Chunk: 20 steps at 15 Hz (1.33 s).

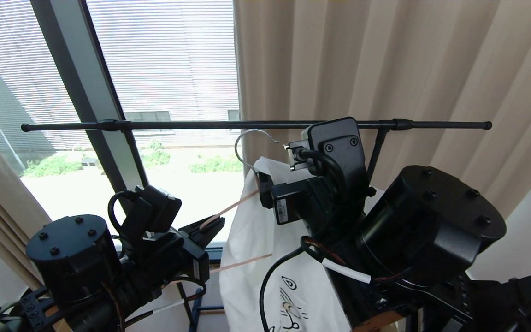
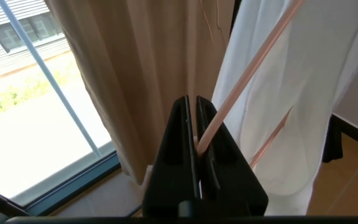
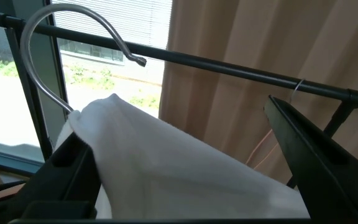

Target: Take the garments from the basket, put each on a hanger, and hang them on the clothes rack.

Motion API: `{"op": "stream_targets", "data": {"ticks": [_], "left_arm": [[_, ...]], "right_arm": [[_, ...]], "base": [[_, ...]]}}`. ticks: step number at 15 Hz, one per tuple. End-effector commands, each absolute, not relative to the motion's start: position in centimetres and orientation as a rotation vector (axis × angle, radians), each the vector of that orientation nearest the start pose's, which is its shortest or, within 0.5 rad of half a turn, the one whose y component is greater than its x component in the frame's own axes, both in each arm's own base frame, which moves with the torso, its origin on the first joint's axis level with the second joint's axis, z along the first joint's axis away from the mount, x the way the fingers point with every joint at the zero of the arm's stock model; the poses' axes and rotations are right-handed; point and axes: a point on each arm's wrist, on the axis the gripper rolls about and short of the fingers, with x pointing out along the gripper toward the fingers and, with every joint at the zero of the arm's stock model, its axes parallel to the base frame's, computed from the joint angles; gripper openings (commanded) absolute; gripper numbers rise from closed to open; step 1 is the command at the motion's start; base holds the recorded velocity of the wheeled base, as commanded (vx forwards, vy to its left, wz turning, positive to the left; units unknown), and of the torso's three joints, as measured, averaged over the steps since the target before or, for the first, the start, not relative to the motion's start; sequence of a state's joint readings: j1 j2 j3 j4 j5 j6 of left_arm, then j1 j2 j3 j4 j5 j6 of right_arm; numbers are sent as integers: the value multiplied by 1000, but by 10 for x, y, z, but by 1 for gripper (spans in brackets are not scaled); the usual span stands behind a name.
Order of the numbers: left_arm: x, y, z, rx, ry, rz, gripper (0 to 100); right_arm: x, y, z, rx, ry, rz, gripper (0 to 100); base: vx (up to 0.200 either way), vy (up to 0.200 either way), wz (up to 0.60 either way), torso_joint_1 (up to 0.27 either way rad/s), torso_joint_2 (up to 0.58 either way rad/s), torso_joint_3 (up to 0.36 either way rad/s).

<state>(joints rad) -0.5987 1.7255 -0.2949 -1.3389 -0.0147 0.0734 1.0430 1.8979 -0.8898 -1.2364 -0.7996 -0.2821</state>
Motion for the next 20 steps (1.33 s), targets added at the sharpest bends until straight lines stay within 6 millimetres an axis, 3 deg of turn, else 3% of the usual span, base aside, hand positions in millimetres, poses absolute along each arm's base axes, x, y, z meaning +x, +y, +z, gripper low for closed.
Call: {"op": "stream_targets", "data": {"ticks": [1, 20], "left_arm": [[206, -140, 123, 93, 67, -611, 0], [215, -133, 130, 77, 26, -563, 0]], "right_arm": [[188, 291, 199, -95, -173, 219, 100], [182, 293, 197, -101, -168, 240, 100]], "base": [[0, 0, 0, 0, 0, 0], [0, 0, 0, 0, 0, 0]]}}
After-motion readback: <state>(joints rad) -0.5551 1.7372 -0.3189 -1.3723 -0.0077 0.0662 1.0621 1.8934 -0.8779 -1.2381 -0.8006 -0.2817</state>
